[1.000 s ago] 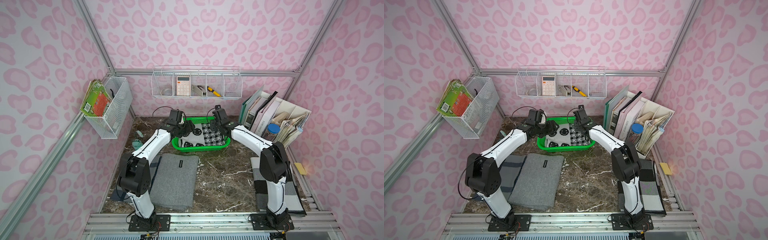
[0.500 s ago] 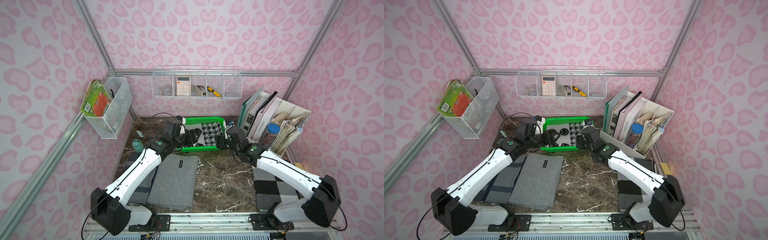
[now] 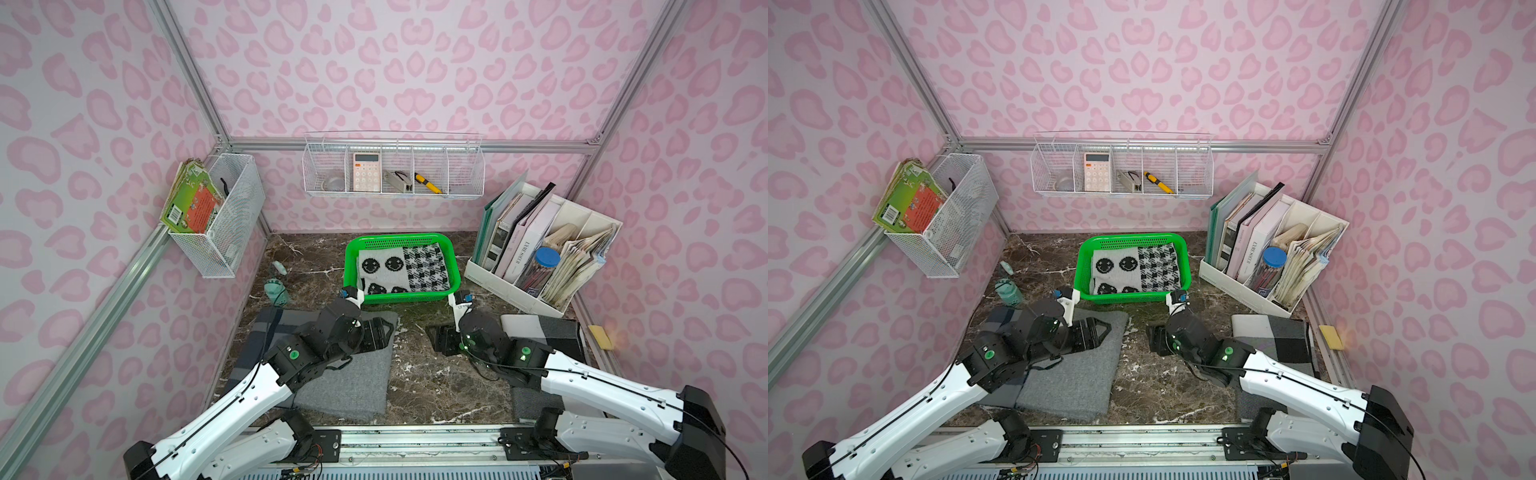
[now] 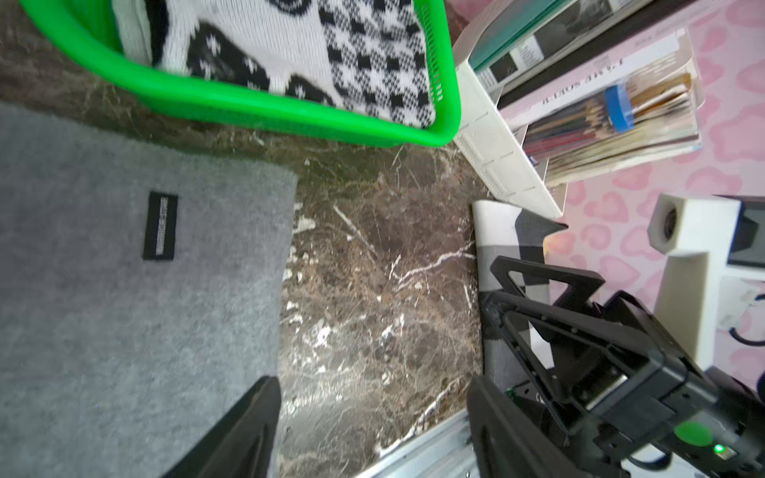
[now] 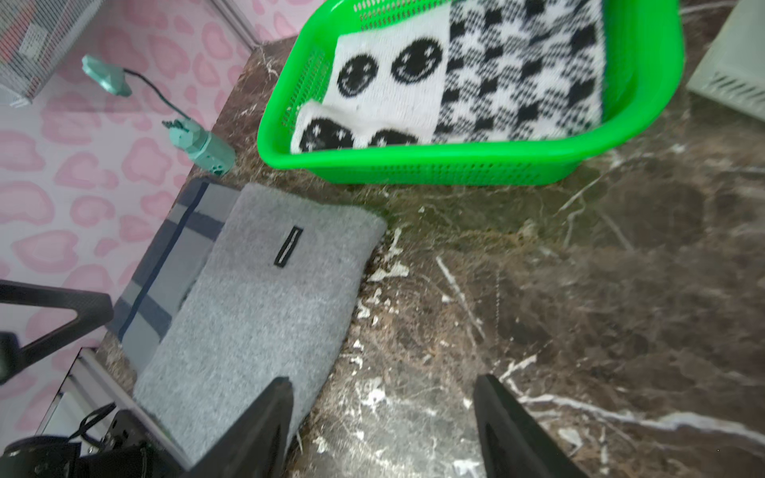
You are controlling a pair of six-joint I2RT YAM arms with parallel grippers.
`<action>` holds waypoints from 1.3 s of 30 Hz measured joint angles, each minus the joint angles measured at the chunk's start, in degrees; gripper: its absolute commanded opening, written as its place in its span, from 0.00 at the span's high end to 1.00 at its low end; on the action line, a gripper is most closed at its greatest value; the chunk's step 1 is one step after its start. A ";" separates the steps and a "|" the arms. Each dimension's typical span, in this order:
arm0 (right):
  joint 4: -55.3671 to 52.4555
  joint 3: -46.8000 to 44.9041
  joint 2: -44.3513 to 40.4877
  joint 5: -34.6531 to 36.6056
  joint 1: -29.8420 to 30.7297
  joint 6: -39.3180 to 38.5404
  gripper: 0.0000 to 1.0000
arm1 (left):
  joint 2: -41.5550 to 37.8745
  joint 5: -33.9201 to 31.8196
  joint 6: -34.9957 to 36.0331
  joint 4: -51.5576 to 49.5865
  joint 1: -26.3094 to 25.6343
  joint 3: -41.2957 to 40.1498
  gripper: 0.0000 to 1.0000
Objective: Put the folded scarf in the basket
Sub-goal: Adjust the scarf at the center of the board.
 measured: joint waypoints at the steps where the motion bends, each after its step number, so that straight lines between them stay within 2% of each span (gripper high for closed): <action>1: 0.98 -1.42 0.07 -0.02 1.29 1.20 0.29 | -1.01 -0.66 -0.83 -1.07 -0.15 -0.72 0.25; 7: 7.65 -7.91 6.34 -0.92 8.52 9.31 0.31 | -7.37 -5.20 -6.21 -8.50 -0.90 -6.43 0.25; 13: 14.84 -2.84 18.84 -1.81 15.23 13.42 0.32 | -17.11 -9.20 -12.57 -13.42 -0.90 -12.81 0.25; 17: 19.06 1.09 26.38 -2.64 18.91 14.84 0.32 | -21.97 -11.06 -14.88 -16.02 -0.90 -14.14 0.25; 22: 19.89 4.63 31.36 -3.28 19.91 16.13 0.32 | -23.91 -13.44 -17.25 -19.52 -0.90 -13.35 0.25; 31: 21.18 4.39 34.73 -4.22 20.20 17.81 0.32 | -24.63 -16.22 -20.31 -22.45 -0.90 -14.64 0.25; 39: 24.48 5.55 38.51 -6.43 20.15 17.75 0.38 | -22.56 -18.12 -22.01 -22.32 -0.90 -14.73 0.26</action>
